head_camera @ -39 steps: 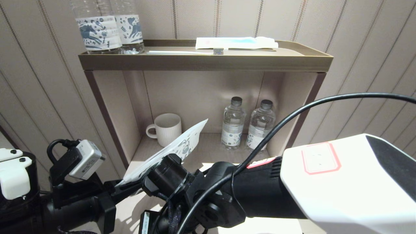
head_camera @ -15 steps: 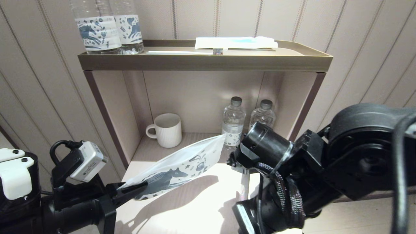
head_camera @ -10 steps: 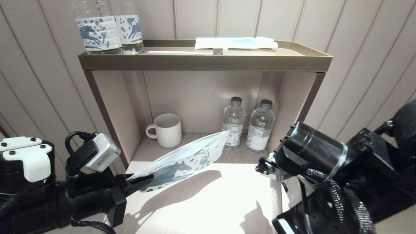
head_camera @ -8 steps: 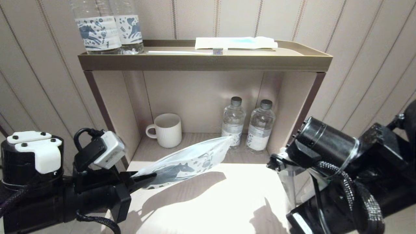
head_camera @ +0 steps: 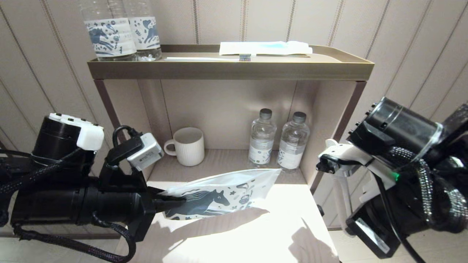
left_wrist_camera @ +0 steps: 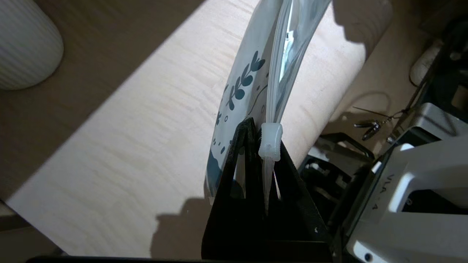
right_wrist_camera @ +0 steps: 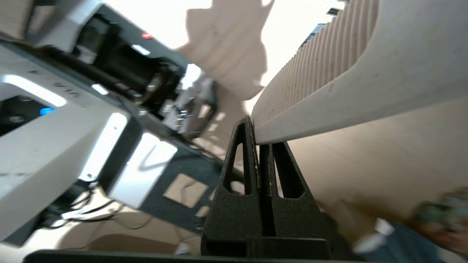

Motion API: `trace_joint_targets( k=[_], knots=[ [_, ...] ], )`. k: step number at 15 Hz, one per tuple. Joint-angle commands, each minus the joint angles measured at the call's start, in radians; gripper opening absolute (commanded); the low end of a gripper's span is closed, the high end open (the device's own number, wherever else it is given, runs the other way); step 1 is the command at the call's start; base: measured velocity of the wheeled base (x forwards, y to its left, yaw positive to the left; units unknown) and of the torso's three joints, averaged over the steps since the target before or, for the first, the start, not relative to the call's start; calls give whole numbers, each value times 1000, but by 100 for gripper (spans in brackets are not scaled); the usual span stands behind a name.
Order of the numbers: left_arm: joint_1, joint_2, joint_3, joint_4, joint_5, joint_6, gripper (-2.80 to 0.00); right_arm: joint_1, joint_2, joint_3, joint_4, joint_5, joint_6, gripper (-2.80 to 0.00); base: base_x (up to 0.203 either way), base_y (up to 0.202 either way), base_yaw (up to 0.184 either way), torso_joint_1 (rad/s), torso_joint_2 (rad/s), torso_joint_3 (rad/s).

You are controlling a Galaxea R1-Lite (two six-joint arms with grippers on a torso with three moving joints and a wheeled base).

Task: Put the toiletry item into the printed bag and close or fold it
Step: Place the comb into the storage bag

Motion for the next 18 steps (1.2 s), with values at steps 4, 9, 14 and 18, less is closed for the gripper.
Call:
trace_joint_targets(
  k=[4, 9, 14, 18],
  knots=[
    [-8, 82, -116, 105, -40, 54, -280, 60, 71, -234, 247, -97, -93, -280, 0, 0, 0, 0, 0, 0],
    [-14, 98, -125, 161, -216, 96, -280, 79, 152, -370, 303, -8, -343, -280, 0, 0, 0, 0, 0, 0],
    [-14, 104, -32, 144, -280, 285, -280, 68, 221, -374, 84, 155, -424, -280, 0, 0, 0, 0, 0, 0],
    [-14, 133, 31, -3, -278, 316, -280, 78, 218, -373, 33, 239, -424, -280, 0, 0, 0, 0, 0, 0]
  ],
)
